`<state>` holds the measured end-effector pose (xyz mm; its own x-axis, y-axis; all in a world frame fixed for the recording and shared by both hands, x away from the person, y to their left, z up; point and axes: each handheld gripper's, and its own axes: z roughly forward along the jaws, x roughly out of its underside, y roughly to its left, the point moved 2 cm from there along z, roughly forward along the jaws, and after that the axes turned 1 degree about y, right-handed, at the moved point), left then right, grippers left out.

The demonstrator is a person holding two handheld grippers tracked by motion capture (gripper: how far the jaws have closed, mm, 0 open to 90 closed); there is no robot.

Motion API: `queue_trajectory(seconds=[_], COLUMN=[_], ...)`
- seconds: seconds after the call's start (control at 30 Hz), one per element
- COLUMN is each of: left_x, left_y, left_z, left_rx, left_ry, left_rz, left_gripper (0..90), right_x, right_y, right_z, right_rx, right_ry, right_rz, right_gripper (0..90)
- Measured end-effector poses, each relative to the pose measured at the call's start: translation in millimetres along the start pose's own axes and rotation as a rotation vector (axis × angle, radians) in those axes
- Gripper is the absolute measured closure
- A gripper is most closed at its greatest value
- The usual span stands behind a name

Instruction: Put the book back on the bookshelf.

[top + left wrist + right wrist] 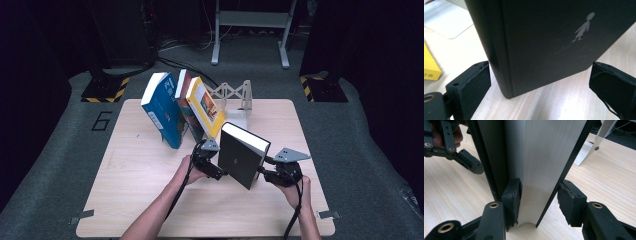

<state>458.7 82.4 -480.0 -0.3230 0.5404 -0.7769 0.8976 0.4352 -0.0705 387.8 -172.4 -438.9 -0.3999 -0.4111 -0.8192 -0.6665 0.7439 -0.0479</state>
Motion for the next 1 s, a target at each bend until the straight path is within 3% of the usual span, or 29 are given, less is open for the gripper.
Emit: queue_trajectory(seconds=[0.3, 0.43, 0.77, 1.0], left_x=[-1.6, -1.4, 1.9, 3.6], left_y=[3.1, 1.9, -2.5, -5.2], left_z=[2.4, 1.2, -3.1, -6.4], left_rx=[0.014, 0.022, 0.006, 0.009], left_ry=[-0.019, -0.008, -0.02, -0.033], left_rz=[-0.015, -0.022, -0.026, -0.021], left_gripper=[4.0, 3.8, 3.9, 4.2], right_x=[-0.9, -2.1, -5.9, -6.2], right_y=[1.3, -0.9, -3.8, -9.4], right_z=[0.6, 1.2, 5.3, 7.6], right_rx=[0.008, 0.007, 0.023, -0.001], right_ry=[0.003, 0.008, 0.008, 0.003], right_rz=[0.011, -0.013, -0.013, -0.018], right_gripper=[53.4, 53.4, 52.3, 52.0])
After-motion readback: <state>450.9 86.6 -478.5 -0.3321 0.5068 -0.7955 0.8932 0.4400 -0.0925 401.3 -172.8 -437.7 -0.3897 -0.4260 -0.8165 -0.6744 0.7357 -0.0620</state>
